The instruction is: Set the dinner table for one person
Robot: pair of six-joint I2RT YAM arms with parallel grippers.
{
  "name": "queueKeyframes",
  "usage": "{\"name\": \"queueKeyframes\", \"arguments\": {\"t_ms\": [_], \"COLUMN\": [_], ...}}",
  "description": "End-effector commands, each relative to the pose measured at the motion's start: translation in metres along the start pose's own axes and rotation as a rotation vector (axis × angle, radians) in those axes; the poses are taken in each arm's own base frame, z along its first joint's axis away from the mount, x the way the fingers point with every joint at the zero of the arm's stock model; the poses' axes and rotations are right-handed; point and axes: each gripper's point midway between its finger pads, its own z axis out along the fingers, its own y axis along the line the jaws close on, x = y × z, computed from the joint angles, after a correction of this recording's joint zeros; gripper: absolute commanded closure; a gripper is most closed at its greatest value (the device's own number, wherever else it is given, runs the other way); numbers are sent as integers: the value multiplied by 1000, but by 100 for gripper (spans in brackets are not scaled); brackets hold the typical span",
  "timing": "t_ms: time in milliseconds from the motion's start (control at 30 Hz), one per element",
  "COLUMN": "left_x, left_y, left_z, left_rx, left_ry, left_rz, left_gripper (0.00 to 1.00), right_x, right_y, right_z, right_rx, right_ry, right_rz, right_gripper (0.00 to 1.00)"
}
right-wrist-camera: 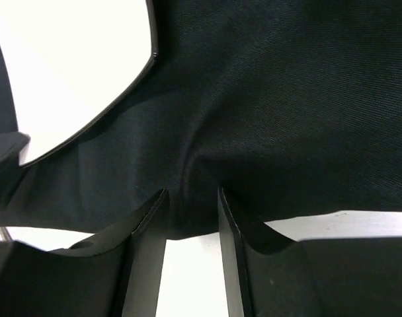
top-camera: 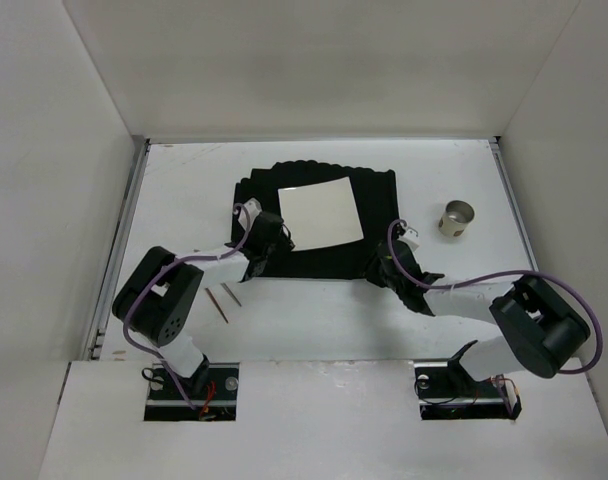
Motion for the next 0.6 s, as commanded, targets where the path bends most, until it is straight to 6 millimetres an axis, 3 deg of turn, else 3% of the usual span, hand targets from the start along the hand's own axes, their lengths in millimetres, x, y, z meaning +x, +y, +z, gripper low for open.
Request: {"name": "queueKeyframes", "arguments": {"t_ms": [0, 267, 433, 567], "left_x": [-8, -12, -12, -17], "left_y": [-23, -26, -21, -15], "left_z": [5, -1, 1, 3], "left_rx": [61, 93, 123, 135], "left_ry": [-18, -37, -34, -28], "left_rz": [-28, -42, -99, -143], "left_gripper": [67, 78, 92, 95], "right_x": [-12, -2, 2, 2], "right_y": [15, -13, -23, -31], "right_z": [3, 2, 4, 1], "right_rx": [-53, 10, 39, 51], "right_ry": [-37, -17, -8, -10], "right_rz": [35, 49, 62, 84], "right_gripper": [60, 73, 79, 81]}}
